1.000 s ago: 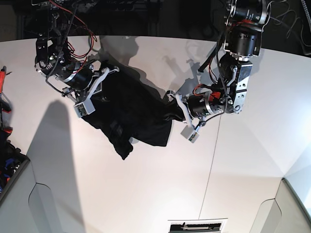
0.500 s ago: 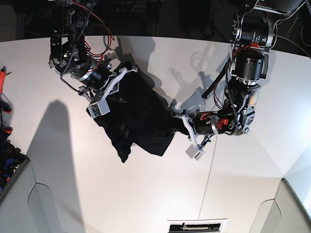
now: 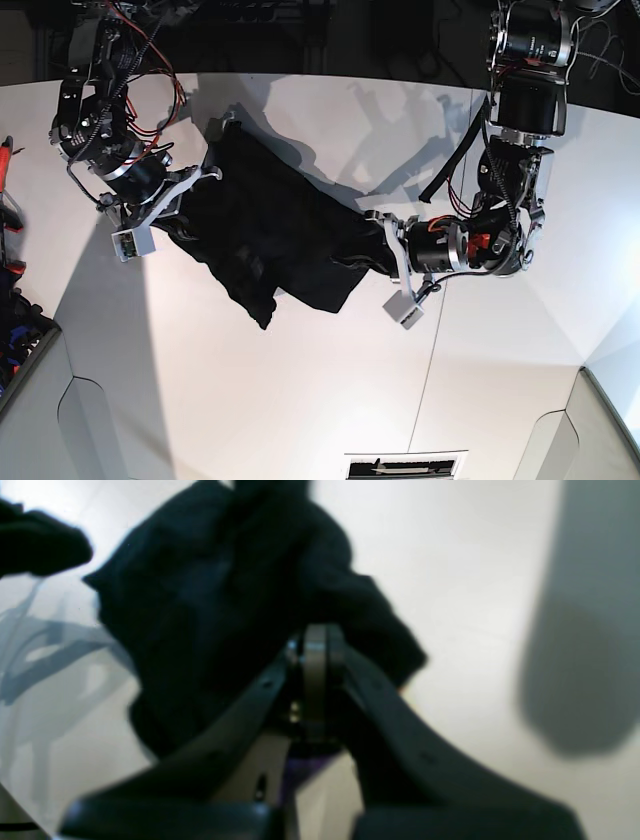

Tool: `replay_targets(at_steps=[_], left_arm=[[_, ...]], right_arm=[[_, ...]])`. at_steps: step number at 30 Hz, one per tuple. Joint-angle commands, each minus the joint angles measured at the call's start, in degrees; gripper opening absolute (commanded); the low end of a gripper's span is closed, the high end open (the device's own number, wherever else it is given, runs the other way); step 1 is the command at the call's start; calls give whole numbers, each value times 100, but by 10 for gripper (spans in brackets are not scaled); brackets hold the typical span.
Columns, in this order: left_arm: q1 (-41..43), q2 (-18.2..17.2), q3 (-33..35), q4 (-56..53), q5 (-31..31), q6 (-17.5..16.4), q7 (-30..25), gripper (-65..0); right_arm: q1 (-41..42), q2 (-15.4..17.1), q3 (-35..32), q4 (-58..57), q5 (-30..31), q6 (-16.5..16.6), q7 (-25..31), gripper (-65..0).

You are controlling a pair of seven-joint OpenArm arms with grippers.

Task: Layout the t-shirt on the table in an organized manner, then fold the t-shirt properly
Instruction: 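Hold the bundle with both grippers and pull it toward the table center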

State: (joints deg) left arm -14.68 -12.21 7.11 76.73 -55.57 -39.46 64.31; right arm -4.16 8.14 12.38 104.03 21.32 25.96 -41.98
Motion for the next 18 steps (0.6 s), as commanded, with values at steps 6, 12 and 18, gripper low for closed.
replay_targets(at_steps=[6,12,18], left_arm=[[-103,-72,-17,103,-245,-54,-20,-584],[33,-4,-17,103,-1300,-54,769,-550],[315,529,-17,101,-1045,-54,592,-550]], right_arm=[[96,413,37,85,-55,35,345,-650],[98,439,42,55,-398,-68,527,-650],[315,437,42,-422,-446,-70,750,-650]])
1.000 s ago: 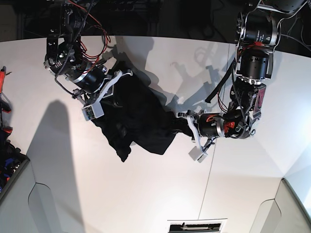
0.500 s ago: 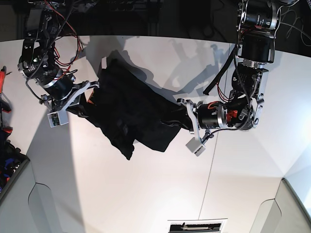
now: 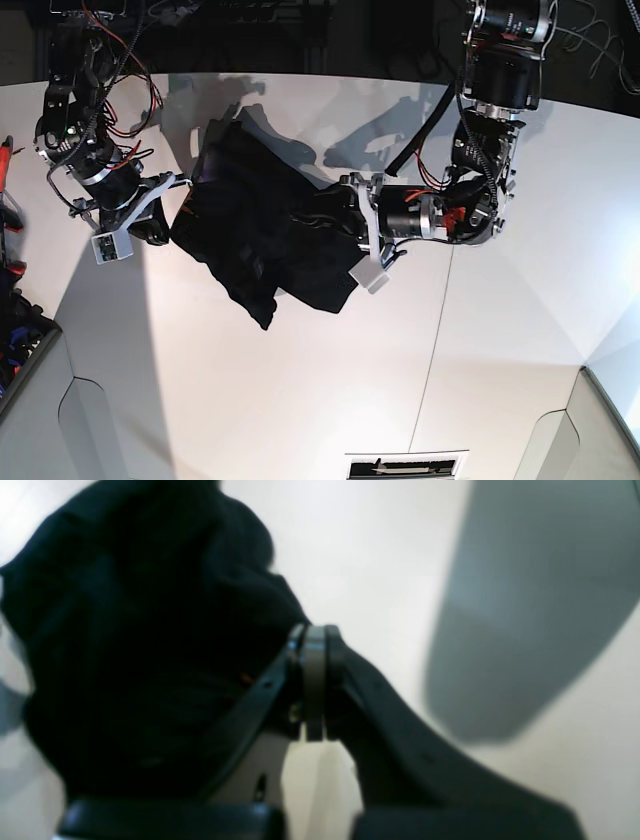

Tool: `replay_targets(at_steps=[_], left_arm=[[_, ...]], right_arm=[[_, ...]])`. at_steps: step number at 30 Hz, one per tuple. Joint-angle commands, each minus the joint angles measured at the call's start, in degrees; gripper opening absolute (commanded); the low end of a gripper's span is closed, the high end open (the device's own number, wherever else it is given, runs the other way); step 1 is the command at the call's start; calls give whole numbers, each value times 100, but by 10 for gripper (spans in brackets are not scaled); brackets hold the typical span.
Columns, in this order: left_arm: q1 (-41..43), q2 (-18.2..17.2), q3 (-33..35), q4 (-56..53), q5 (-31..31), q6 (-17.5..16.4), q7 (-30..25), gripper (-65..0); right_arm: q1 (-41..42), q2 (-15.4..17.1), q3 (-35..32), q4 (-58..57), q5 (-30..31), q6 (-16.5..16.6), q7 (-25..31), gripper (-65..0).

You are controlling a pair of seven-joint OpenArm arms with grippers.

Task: Layout the t-shirt on the table in an organized manner, then fold the t-shirt properly
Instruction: 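Hold the bundle with both grippers and pull it toward the table center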

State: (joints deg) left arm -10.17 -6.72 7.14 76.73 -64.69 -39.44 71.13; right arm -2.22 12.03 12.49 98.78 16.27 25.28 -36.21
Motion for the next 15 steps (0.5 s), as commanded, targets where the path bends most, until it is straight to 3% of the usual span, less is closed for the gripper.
replay_targets(at_steps=[1,6,8,15], left_arm=[[-103,61,-20,101,94,-56,-238,-550],[83,98,-20,98,1493,-56,-1338,-550],[136,98,-20,87,1993,-56,-1443,-550],[295,-136,-22,85,2212,-56,-1443,-550]], right_arm=[[232,48,31,-46,63,0,175,-650],[866,50,31,-815,63,0,173,-650],[1091,50,31,-1093,63,0,175,-650],[1351,46,28,-1502,308,28,146,-650]])
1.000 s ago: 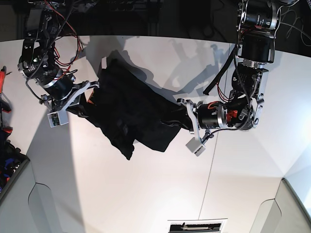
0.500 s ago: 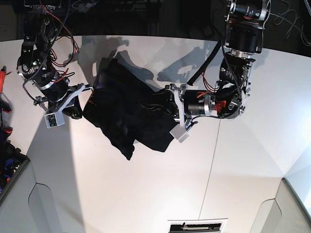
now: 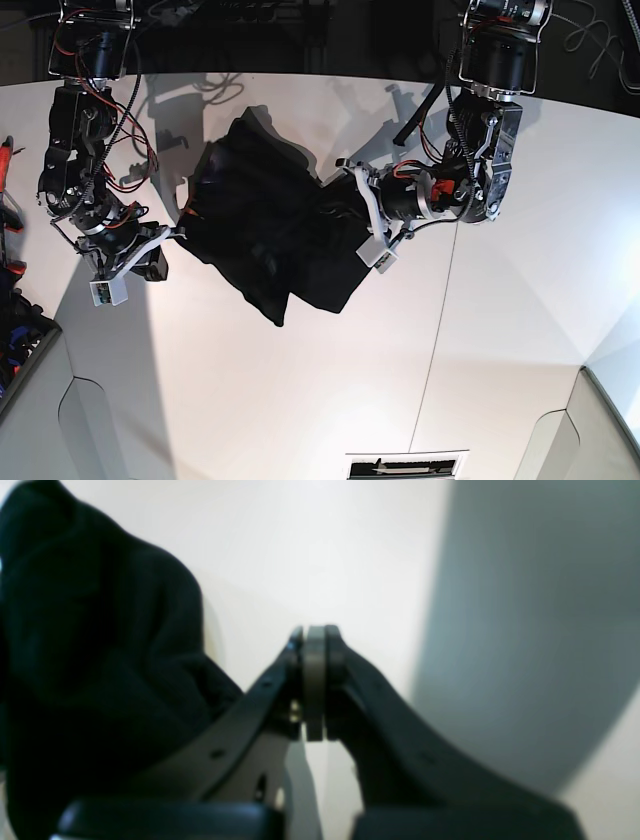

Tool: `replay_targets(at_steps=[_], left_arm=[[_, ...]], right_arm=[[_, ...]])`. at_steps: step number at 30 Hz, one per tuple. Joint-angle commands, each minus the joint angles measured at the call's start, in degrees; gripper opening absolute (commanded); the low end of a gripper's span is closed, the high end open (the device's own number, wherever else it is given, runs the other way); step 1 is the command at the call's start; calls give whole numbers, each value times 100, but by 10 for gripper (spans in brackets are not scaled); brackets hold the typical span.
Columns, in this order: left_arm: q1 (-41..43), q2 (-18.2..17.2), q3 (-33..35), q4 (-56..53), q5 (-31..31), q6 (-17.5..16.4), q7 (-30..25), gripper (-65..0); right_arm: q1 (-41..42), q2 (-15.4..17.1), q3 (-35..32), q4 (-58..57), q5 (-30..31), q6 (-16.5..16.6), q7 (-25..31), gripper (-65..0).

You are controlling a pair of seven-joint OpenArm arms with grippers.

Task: Layout the t-shirt on the table in an organized manner, then fold the t-shirt properly
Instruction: 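Hold the bundle with both grippers and pull it toward the table center, then release the bundle and pull both grippers away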

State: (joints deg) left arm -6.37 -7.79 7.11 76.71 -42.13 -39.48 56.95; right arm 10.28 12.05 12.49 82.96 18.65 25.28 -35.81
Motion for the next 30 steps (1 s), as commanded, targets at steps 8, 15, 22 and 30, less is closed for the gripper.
replay_targets(at_steps=[8,15,22,30], left_arm=[[-28,-387,-44,87,-39,-52,-173,-550],[-35,-424,-44,87,680,-52,-673,-550],[-151,-463,-44,85,1204,-52,-1193,-550],[-590,-461,-44,-273,1561,-52,-1635,-550]], right_arm=[[-166,-55,24,83,734,376,-17,-650],[-581,-431,24,83,1139,610,-111,-650],[-990,-942,20,107,1438,717,-177,-650],[-1204,-1285,-59,216,1600,754,-367,-650]])
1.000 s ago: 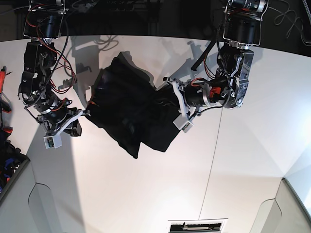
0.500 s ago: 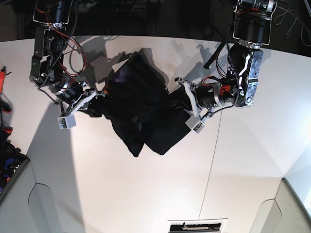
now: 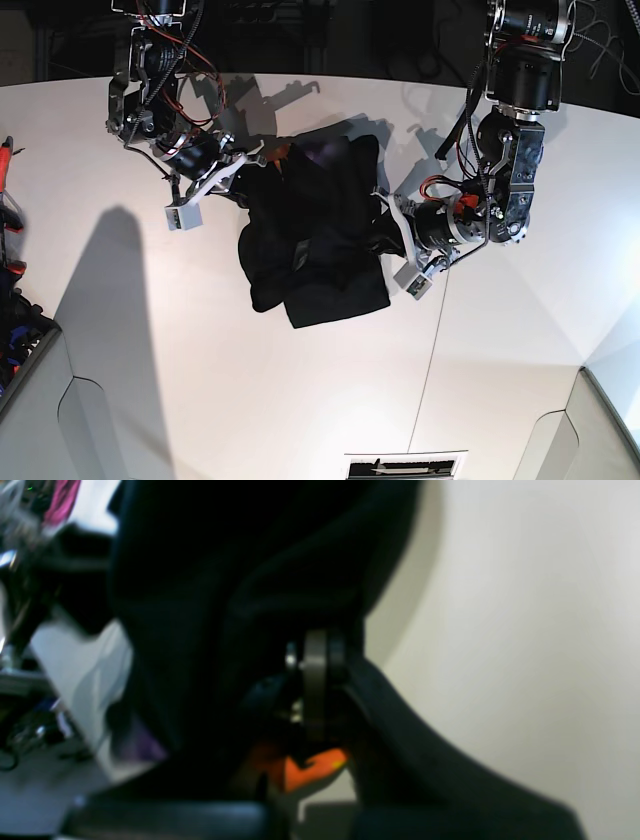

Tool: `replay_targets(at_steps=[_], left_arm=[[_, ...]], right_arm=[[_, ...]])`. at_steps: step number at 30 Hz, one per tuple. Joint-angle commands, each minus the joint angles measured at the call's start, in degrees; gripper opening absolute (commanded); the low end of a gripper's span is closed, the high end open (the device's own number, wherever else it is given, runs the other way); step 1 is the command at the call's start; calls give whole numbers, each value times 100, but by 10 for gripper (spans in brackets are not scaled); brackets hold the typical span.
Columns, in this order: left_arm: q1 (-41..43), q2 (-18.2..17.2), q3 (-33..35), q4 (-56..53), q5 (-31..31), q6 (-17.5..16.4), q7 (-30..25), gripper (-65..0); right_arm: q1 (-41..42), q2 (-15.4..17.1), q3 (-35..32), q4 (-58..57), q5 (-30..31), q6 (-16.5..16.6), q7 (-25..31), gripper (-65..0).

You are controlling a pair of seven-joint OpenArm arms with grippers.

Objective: Layout the t-shirt on the table in an organized manner, then fold the t-shirt properly

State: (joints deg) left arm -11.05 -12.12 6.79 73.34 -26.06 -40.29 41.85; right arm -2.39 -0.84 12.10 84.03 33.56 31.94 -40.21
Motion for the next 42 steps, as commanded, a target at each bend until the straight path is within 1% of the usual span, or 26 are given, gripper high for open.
replay_targets(at_steps=[1,5,9,10,14,16,20,22,24,28,31,33,38,42], left_arm=[[-192,-28,-11,-11,-46,29,-186,-550],[-476,-28,-11,-284,-46,29,-352,-550],[-647,-31,-11,-354,-57,29,-345,-550],[-678,-31,-11,-354,-142,29,-289,-550],[-691,-31,-103,-157,-955,29,24,-550],[-671,-31,-203,66,-1169,29,306,-550],[-623,-33,-564,514,-1508,29,957,-550],[-553,-66,-833,667,-1847,29,1128,-551],[-431,-146,-1064,763,-2111,29,1158,-551],[-28,-308,-1484,1003,-2319,29,1235,-552],[387,-431,-1733,1259,-2529,29,1414,-606],[750,-564,-1847,1506,-2603,29,1462,-609],[1891,-870,-1993,2184,-2599,29,1462,-610],[2686,-1014,-1996,2457,-2601,29,1460,-612]], right_arm=[[63,-7,-39,127,166,87,52,-650],[63,-13,-146,258,201,87,50,-650],[68,-15,-238,323,201,87,55,-650],[76,-15,-238,326,201,87,55,-650],[94,-11,-236,330,59,87,66,-650],[94,-9,-234,337,-50,85,72,-650],[94,87,-221,420,-55,85,94,-650],[94,162,-179,590,-59,87,96,-650],[92,258,-125,833,-66,85,87,-650],[68,632,0,1281,-151,83,-17,-650],[59,918,151,1423,-142,81,-153,-650],[31,1062,280,1478,-138,66,-251,-650],[-459,1357,643,1574,245,63,-256,-650],[-994,1488,907,1626,310,63,-282,-650]])
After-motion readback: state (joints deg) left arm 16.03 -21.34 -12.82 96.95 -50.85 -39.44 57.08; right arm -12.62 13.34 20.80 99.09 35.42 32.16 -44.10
